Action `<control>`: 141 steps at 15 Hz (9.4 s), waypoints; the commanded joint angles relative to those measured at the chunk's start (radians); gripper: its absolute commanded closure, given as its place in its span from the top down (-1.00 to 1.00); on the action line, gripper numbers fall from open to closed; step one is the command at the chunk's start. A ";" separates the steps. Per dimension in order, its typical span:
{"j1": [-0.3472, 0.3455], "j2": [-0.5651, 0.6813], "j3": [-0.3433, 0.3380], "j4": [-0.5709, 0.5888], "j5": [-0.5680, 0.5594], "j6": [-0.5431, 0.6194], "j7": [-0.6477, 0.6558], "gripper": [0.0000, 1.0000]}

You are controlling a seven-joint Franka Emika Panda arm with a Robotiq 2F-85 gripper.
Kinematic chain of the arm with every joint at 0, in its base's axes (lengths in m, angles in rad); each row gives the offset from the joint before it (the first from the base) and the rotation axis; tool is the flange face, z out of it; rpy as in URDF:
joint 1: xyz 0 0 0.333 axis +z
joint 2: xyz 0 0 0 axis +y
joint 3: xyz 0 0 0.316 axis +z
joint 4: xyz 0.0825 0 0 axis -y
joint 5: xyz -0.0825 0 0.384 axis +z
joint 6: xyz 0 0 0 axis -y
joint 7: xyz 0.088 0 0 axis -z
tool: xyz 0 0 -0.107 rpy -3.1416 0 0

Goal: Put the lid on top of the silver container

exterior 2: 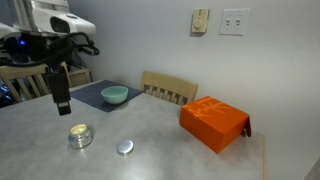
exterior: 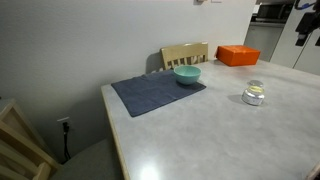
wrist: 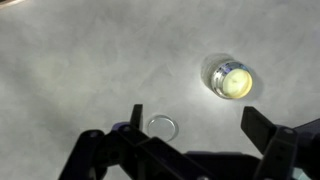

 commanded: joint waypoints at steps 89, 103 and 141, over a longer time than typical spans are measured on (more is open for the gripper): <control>-0.026 0.732 0.013 0.255 0.294 0.580 0.322 1.00; -0.048 0.781 0.015 0.323 0.284 0.498 0.324 1.00; 0.011 0.868 -0.038 0.534 0.195 0.249 0.374 0.19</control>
